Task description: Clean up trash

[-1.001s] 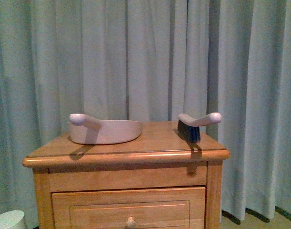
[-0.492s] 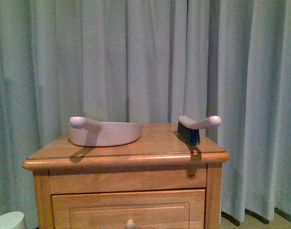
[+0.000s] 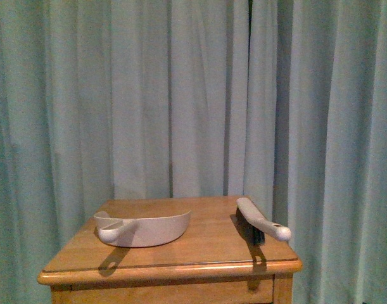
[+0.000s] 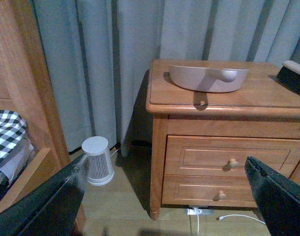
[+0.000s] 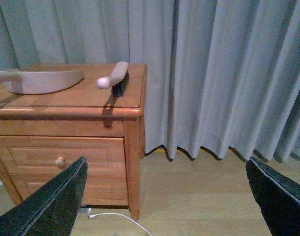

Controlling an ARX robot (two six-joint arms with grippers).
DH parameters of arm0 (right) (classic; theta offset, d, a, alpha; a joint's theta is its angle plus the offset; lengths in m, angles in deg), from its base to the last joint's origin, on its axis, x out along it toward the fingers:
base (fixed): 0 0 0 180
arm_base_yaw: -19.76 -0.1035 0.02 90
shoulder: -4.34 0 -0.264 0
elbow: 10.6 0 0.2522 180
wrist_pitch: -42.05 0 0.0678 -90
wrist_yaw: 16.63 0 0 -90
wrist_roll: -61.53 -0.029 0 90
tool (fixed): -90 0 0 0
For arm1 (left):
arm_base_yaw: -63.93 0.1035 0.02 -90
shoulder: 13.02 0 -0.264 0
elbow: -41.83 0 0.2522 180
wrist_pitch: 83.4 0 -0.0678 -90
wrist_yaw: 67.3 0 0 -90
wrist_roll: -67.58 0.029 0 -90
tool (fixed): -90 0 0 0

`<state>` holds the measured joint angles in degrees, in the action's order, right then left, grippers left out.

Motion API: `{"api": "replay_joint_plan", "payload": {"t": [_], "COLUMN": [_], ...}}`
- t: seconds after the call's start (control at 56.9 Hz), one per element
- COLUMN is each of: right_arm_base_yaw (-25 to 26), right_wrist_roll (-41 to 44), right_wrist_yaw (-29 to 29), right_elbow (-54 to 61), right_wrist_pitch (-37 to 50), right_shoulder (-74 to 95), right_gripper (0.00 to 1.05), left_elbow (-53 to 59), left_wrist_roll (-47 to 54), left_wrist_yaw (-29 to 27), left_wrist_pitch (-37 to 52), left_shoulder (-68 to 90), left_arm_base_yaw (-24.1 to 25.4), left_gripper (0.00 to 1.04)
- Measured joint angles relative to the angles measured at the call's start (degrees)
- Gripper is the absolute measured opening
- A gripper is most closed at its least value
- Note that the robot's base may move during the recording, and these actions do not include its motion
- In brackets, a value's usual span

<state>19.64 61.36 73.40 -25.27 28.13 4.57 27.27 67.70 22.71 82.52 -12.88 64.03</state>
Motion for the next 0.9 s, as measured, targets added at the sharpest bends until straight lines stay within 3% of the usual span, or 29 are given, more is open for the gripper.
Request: {"api": "replay_joint_plan", "payload": {"t": [0.351, 0.457, 0.527, 0.544, 0.597, 0.773, 0.896], "right_arm_base_yaw": [0.0, 0.0, 0.0, 0.0, 0.0, 0.0, 0.0], "right_wrist_roll": [0.0, 0.0, 0.0, 0.0, 0.0, 0.0, 0.0], "right_wrist_yaw": [0.0, 0.1, 0.0, 0.0, 0.0, 0.0, 0.0], "right_elbow": [0.0, 0.0, 0.0, 0.0, 0.0, 0.0, 0.0], "right_wrist_pitch": [0.0, 0.0, 0.0, 0.0, 0.0, 0.0, 0.0], "right_shoulder": [0.0, 0.0, 0.0, 0.0, 0.0, 0.0, 0.0], "right_gripper": [0.97, 0.97, 0.97, 0.97, 0.97, 0.97, 0.97], "left_elbow": [0.0, -5.2, -5.4, -5.4, -6.3, -16.0, -26.0], "left_wrist_roll": [-0.2, -8.3, -11.1, -11.2, -12.1, -10.5, -7.8], "left_wrist_yaw": [0.6, 29.4, 41.7, 42.4, 41.6, 30.8, 25.4], "left_wrist_pitch": [-0.1, -12.5, -11.9, -11.3, -7.5, 8.7, 11.5], "left_shoulder": [0.1, 11.3, 18.2, 19.0, 23.2, 44.6, 57.0], "left_arm_base_yaw": [0.1, 8.3, 8.6, 8.4, 6.7, -1.5, -6.0], "left_gripper": [0.97, 0.97, 0.97, 0.97, 0.97, 0.97, 0.97]}}
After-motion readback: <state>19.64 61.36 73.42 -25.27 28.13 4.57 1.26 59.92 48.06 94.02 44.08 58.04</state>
